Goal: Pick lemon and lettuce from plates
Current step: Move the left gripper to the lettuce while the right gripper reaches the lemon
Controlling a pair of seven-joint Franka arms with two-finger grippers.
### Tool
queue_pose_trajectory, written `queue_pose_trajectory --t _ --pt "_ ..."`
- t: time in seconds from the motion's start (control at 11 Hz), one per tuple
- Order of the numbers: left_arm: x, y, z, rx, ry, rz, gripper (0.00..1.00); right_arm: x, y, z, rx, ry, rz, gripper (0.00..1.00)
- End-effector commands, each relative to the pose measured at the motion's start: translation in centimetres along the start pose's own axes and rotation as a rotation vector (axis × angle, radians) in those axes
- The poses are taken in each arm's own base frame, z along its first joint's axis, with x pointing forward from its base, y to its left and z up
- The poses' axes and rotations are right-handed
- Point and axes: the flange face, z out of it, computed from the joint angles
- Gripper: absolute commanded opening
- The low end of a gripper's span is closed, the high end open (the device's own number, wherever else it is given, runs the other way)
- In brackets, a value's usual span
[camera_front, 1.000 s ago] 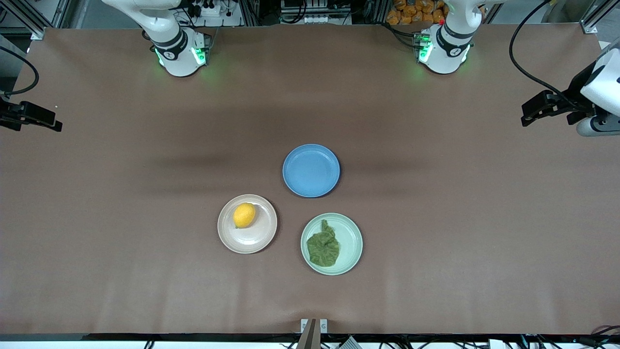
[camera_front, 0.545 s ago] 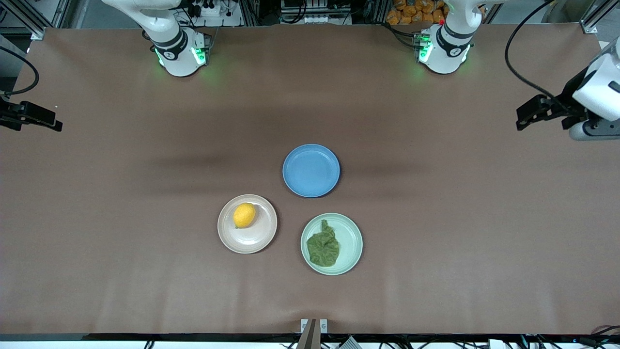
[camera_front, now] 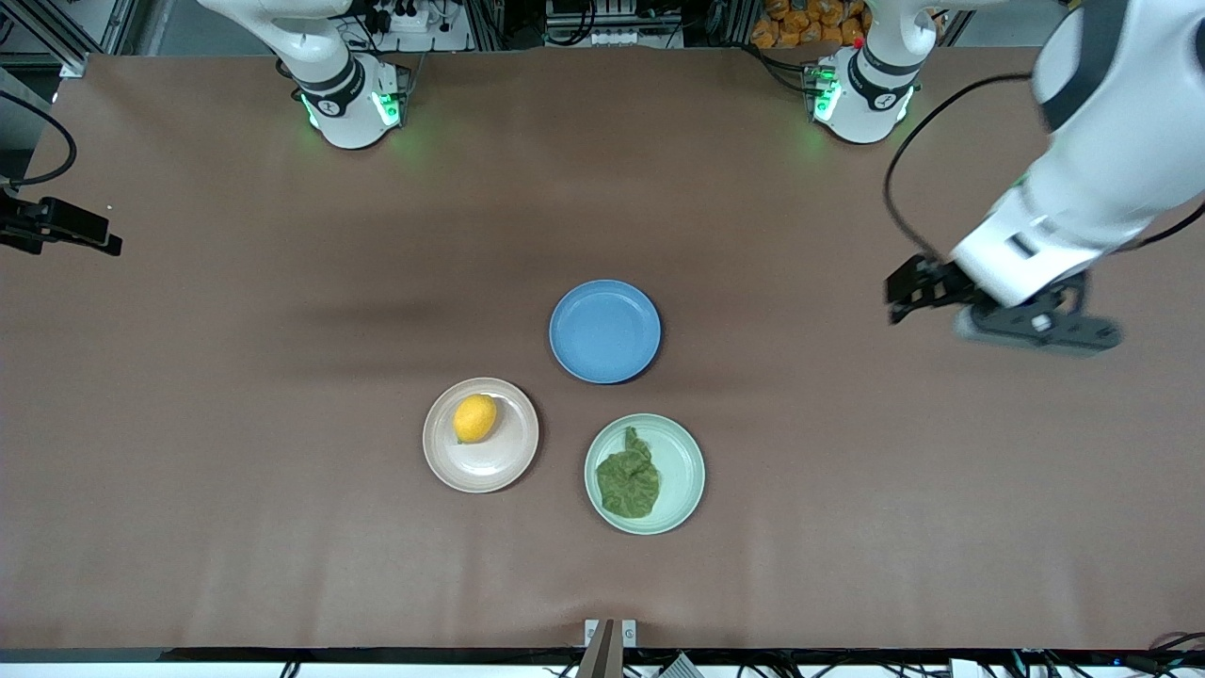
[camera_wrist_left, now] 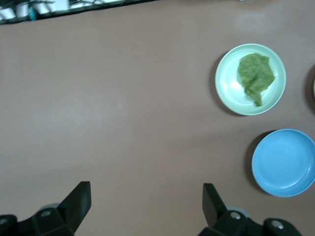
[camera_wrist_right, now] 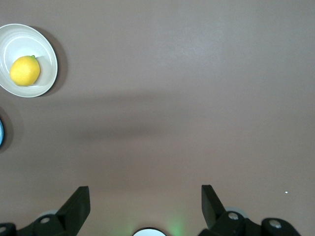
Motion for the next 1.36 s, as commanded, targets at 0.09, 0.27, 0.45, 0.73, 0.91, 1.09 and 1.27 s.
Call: queue_pose_trajectory --t 0.09,0.27,0.45,0.73,0.91,1.09,1.27 --pt "3.8 6.1 6.5 -0.068 0.084 0.074 1.0 0.0 -0.1 -0.3 0.008 0.008 0.006 1.0" --pt "5.1 8.0 9.6 -0.086 0.133 0.102 1.0 0.6 -1.1 0.0 0.007 0.01 0.038 1.0" --pt "5.9 11.1 12.9 -0.106 0.191 0.153 1.0 1.2 -3.0 0.4 0.005 0.02 0.074 1.0" --pt "6.8 15.3 20.4 -0.155 0.286 0.188 1.0 3.4 -6.1 2.3 0.061 0.034 0.143 1.0" --pt "6.1 18.3 25.5 -0.137 0.313 0.26 1.0 5.5 -10.2 4.5 0.056 0.056 0.172 1.0" --pt "5.1 20.7 29.7 -0.126 0.345 0.329 1.0 6.8 -14.7 7.1 0.051 0.048 0.228 1.0" --pt "4.8 20.7 33.9 -0.151 0.391 0.328 1.0 8.1 -18.5 10.1 0.048 0.044 0.21 1.0"
